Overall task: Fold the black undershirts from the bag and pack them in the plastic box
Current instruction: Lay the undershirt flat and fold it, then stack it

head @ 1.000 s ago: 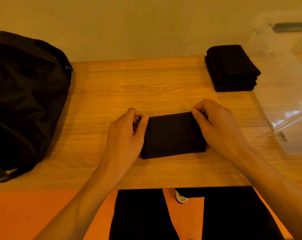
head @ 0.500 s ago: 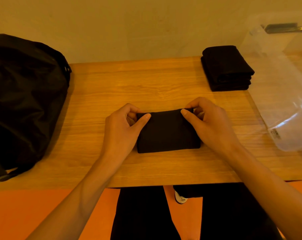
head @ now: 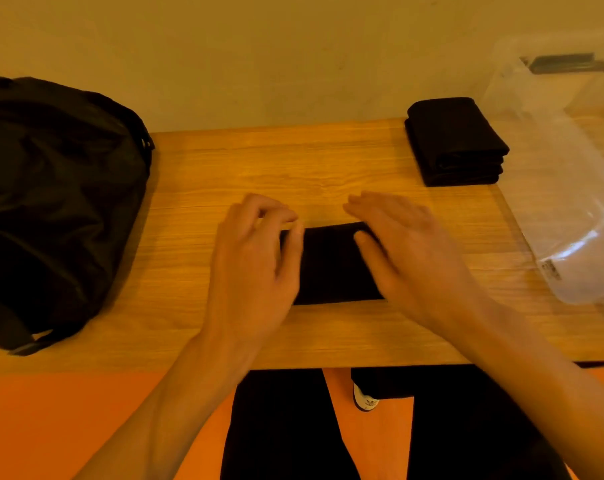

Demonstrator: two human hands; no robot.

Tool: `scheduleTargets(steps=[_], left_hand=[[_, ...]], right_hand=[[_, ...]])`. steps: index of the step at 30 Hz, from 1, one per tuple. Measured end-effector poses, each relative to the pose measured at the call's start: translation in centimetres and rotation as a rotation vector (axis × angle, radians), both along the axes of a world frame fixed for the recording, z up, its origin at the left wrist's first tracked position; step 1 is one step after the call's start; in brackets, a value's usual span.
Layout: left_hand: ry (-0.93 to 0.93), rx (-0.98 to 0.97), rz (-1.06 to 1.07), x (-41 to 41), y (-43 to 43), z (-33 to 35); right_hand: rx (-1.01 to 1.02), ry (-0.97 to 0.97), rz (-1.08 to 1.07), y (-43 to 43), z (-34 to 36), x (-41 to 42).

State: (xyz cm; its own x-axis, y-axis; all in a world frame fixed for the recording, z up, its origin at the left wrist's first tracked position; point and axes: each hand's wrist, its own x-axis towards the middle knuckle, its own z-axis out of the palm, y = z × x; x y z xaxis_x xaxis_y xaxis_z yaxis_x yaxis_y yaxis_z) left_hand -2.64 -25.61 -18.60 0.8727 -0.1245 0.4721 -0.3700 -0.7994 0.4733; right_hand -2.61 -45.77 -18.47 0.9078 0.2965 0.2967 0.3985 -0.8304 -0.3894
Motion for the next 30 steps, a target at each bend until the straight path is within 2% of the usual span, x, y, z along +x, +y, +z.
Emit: scheduleTargets(steps=[3, 5, 17, 19, 21, 23, 24, 27, 30], left_hand=[[0.25, 0.252, -0.116, -0.4, -1.2, -2.1], [0.335, 0.373, -0.144, 0.1, -1.2, -3.8], [0.439, 0.435, -0.067, 1.2, 0.8, -4.9], [0.499, 0.311, -0.082, 1.2, 1.6, -4.2], [0.58, -0.003, -0.065, 0.8, 2.6, -2.9], [0.538, -0.278, 0.049, 0.5, 3.5, -1.6], [0.487, -0.356, 0.12, 0.4, 4.0, -1.4], [0.485, -0.502, 0.215, -0.5, 4.5, -0.8], [0.563, -0.493, 0.218, -2.5, 3.1, -0.7]], right_hand=[[-0.33, 0.066, 0.023, 1.3, -1.8, 0.2], [-0.413, 0.098, 0.002, 1.3, -2.6, 0.4], [-0.19, 0.291, -0.051, -1.2, -4.0, 0.8], [-0.066, 0.373, -0.057, -1.7, -3.3, 0.7], [0.145, 0.435, -0.106, -2.2, -2.3, 0.2], [0.305, 0.406, -0.18, -2.5, -1.6, -0.3], [0.36, 0.379, -0.218, -2.6, -1.4, -0.5], [0.596, 0.38, -0.287, -1.8, -1.2, -1.4], [0.703, 0.393, -0.299, -0.4, -1.5, -2.2]])
